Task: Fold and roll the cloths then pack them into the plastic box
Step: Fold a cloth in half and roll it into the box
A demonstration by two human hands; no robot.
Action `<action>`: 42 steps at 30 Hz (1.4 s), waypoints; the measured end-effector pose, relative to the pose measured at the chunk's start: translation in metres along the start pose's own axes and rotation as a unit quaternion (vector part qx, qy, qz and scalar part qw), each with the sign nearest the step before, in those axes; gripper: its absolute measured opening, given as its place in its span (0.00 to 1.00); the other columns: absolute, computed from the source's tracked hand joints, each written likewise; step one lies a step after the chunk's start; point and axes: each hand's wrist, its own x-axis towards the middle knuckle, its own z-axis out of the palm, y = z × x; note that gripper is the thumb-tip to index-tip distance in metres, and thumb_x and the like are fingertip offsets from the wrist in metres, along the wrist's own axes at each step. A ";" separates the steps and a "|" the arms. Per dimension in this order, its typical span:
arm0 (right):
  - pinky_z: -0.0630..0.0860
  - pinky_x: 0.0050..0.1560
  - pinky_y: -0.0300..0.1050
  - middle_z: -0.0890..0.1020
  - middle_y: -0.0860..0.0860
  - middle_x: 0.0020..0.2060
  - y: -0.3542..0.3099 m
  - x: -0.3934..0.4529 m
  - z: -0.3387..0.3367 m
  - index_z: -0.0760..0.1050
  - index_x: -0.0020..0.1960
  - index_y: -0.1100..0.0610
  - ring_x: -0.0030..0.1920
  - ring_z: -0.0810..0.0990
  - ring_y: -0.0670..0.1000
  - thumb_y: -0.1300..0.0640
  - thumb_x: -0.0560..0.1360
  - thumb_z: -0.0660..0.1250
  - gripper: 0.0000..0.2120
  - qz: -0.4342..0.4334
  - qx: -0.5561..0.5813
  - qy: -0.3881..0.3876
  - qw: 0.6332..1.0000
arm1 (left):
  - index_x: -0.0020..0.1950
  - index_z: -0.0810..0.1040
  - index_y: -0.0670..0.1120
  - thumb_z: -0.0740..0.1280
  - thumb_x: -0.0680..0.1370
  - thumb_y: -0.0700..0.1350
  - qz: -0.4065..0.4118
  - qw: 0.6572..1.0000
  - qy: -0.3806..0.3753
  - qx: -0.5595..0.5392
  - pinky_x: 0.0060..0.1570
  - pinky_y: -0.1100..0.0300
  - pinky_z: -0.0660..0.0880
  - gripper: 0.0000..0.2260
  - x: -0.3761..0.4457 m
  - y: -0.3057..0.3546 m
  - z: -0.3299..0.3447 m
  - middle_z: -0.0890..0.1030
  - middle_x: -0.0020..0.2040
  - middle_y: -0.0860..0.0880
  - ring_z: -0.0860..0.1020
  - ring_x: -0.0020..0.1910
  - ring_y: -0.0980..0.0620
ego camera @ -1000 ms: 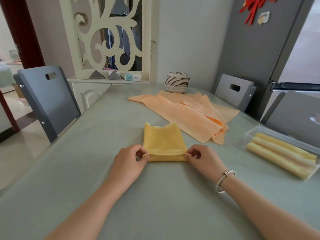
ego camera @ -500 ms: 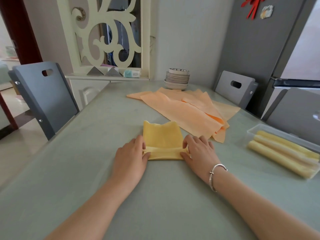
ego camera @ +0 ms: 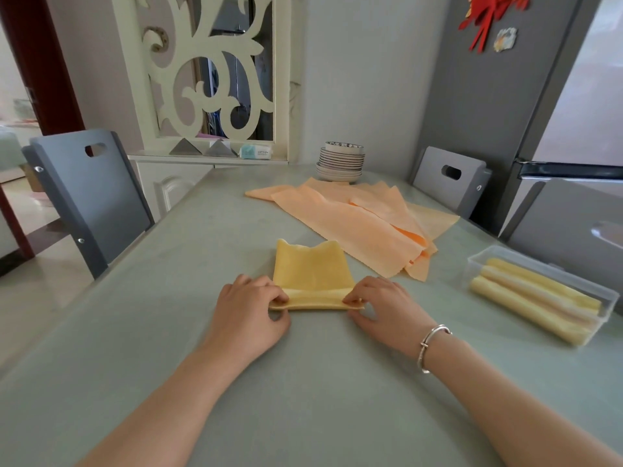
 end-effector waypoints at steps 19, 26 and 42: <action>0.66 0.35 0.28 0.77 0.46 0.40 0.003 0.011 0.009 0.78 0.46 0.55 0.40 0.73 0.44 0.56 0.76 0.64 0.04 0.166 0.193 0.048 0.966 | 0.36 0.79 0.56 0.71 0.73 0.47 -0.169 0.959 0.011 -0.229 0.45 0.55 0.71 0.06 0.011 -0.014 0.010 0.80 0.36 0.58 0.75 0.39 0.53; 0.68 0.38 0.37 0.76 0.45 0.38 0.004 0.016 0.017 0.72 0.46 0.52 0.37 0.73 0.43 0.53 0.73 0.67 0.05 0.208 0.240 0.063 0.946 | 0.39 0.72 0.53 0.70 0.72 0.48 -0.182 0.966 0.018 -0.181 0.45 0.54 0.71 0.07 0.011 -0.009 0.013 0.78 0.33 0.57 0.76 0.42 0.51; 0.56 0.44 0.43 0.77 0.41 0.32 -0.007 0.016 0.018 0.76 0.35 0.47 0.40 0.77 0.49 0.63 0.57 0.76 0.15 0.021 -0.145 0.082 0.986 | 0.33 0.70 0.50 0.73 0.66 0.36 0.084 0.991 0.050 0.088 0.33 0.57 0.66 0.14 0.012 0.003 0.011 0.73 0.30 0.54 0.73 0.33 0.48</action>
